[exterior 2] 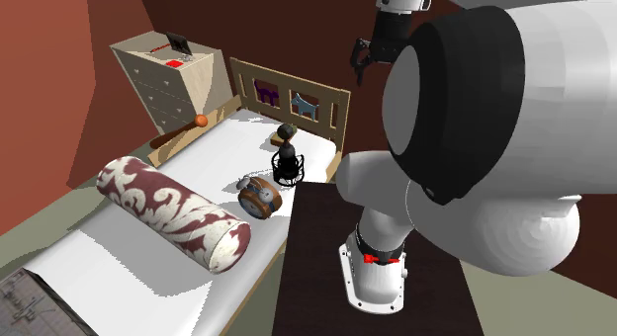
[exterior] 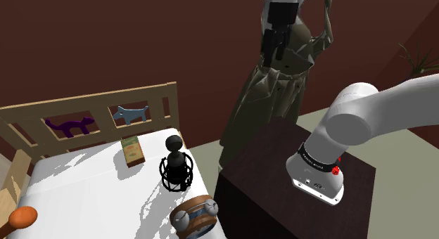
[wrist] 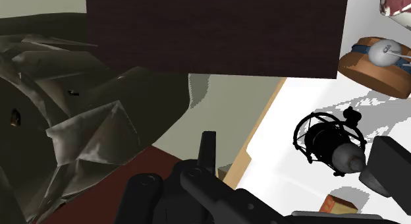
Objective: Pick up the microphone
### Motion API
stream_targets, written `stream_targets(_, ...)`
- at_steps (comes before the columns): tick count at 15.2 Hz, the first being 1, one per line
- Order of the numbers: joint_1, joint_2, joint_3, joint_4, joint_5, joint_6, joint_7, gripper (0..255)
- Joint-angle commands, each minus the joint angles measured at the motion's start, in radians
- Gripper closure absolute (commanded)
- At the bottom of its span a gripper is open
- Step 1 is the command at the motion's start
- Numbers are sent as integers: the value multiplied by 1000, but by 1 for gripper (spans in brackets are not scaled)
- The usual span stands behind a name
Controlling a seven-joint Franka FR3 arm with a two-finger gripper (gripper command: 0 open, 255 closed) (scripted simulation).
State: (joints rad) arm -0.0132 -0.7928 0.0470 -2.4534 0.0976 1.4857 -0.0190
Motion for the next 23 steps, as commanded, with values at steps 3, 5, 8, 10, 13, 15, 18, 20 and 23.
stream_targets(3, 7, -17, 34, -64, 31, 58, 43, 0)
stream_targets(5, 17, -28, 70, -122, 64, 119, 86, 0)
stream_targets(8, 35, -28, 128, -201, 117, 217, 150, 0)
stream_targets(10, 49, -17, 170, -246, 154, 287, 193, 0)
stream_targets(13, 71, 19, 237, -302, 211, 401, 255, 0)
stream_targets(15, 86, 59, 284, -331, 249, 483, 297, 0)
stream_targets(18, 104, 141, 357, -359, 302, 616, 360, 0)
stream_targets(20, 111, 211, 408, -368, 332, 710, 402, 0)
stream_targets(23, 108, 338, 487, -365, 359, 857, 471, 0)
